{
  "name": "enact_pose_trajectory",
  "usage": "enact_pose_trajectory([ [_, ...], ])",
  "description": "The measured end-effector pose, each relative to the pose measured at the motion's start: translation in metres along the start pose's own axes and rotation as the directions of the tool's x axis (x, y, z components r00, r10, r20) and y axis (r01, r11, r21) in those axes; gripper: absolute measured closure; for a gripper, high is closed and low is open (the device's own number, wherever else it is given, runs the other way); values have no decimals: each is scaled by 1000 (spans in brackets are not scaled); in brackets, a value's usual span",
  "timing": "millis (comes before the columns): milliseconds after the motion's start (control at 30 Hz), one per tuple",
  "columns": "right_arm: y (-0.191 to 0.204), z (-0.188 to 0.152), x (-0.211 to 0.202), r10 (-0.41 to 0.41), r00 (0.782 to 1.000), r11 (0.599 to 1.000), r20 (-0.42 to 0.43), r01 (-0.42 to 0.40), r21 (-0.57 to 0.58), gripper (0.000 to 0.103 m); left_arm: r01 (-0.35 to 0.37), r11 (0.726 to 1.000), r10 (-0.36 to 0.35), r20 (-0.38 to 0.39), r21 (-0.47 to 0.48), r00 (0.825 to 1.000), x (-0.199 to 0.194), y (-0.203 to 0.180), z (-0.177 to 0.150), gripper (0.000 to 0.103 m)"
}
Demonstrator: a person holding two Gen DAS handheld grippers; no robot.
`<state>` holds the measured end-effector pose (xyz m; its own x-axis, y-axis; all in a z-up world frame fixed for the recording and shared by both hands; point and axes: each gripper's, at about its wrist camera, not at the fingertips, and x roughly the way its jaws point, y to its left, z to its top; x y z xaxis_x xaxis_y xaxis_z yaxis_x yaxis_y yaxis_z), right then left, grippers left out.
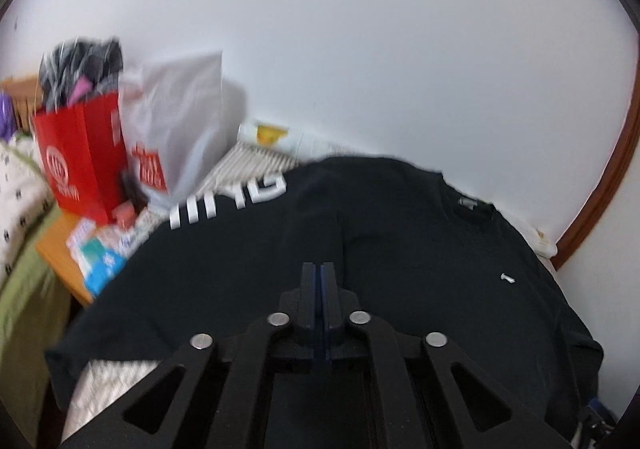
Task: Fold small clothes
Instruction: 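Lift the grasped side with the left tool and fold it over the body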
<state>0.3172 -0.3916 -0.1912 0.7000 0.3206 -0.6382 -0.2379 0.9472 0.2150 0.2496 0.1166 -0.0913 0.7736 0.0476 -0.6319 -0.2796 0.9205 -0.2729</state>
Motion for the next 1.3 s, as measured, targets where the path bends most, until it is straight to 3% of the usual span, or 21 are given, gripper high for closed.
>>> enact_pose_trajectory([
  [133,1,-9,-1,3,1000,1000,-12,-3,-12,1,-55,996,53,-41,-65,998,-4,32,-19,78],
  [267,7,-15,6,5,999,1000,-42,-5,-19,1,-107,984,99,-62,-140,993,-9,74,-42,46],
  [400,19,-17,16,3,998,999,-68,-5,-38,1,-103,971,81,-107,-215,991,-6,110,-59,46],
  [500,32,-17,20,-9,997,998,-76,4,-66,1,-50,954,5,-149,-296,989,4,132,-70,46],
  [633,46,-17,24,-19,996,995,-86,10,-98,1,18,937,-70,-135,-350,988,15,140,-71,46],
  [800,62,-16,23,-59,995,986,-81,46,-160,1,39,923,-84,-100,-383,991,26,143,-67,42],
  [867,65,-15,23,-71,994,984,-77,57,-171,1,51,915,-93,-86,-400,992,29,143,-63,34],
  [967,65,-14,24,-68,995,985,-76,55,-166,1,24,916,-65,-87,-401,994,38,138,-55,33],
  [1067,63,-13,27,-78,994,985,-75,66,-159,1,-17,919,-25,-101,-393,995,48,133,-46,37],
  [1100,62,-12,28,-82,994,985,-74,70,-158,1,-38,920,-6,-111,-389,994,51,132,-43,44],
  [1167,58,-13,28,-91,993,985,-71,79,-155,1,-83,925,31,-145,-370,989,60,131,-36,90],
  [1233,54,-13,26,-92,993,985,-70,80,-153,1,-114,928,62,-152,-355,986,64,132,-30,96],
  [1300,49,-12,24,-90,994,985,-63,80,-152,1,-129,933,99,-105,-335,990,53,128,-20,97],
])
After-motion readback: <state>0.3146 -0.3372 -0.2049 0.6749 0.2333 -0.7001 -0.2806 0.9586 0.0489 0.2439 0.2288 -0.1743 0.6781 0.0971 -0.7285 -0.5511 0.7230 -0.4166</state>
